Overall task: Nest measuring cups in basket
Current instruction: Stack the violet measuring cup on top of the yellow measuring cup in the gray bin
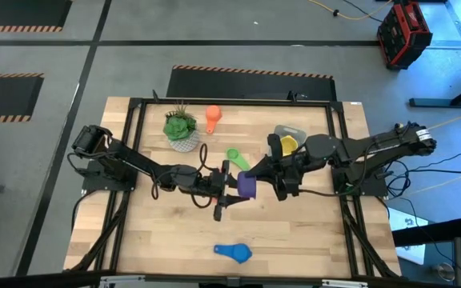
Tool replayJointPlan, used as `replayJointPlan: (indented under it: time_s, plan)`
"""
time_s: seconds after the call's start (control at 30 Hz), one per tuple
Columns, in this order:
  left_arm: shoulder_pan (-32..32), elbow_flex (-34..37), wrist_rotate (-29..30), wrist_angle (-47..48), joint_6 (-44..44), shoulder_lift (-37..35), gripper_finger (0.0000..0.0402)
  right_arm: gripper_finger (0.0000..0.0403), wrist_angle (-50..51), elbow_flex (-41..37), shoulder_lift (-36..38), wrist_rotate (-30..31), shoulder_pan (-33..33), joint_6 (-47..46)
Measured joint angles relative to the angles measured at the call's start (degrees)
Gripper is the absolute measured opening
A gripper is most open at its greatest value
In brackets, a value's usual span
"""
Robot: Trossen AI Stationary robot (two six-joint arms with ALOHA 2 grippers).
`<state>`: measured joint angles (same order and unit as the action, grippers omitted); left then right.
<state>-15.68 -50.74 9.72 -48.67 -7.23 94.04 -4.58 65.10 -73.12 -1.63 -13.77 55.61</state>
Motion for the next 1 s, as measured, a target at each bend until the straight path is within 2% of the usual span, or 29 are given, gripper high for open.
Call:
replayJointPlan:
  time_s: [0.3,0.6,0.83,1.0]
  plan:
    - [0.04,0.0,0.0,0.99,-1.57,0.0,0.0186,0.0024,2.0,0.0,1.55,9.18,0.89,-10.98]
    - [0.04,0.0,1.79,6.32,-1.59,0.0,0.0198,0.0024,19.83,0.02,10.81,25.14,6.42,-25.59]
    - [0.02,0.0,1.86,7.27,-1.59,0.0,0.0196,0.0024,37.98,0.02,18.2,25.94,15.14,-40.27]
    - [0.02,0.0,1.83,7.24,-1.59,0.0,0.0195,0.0024,49.47,0.02,20.36,26.01,21.76,-46.59]
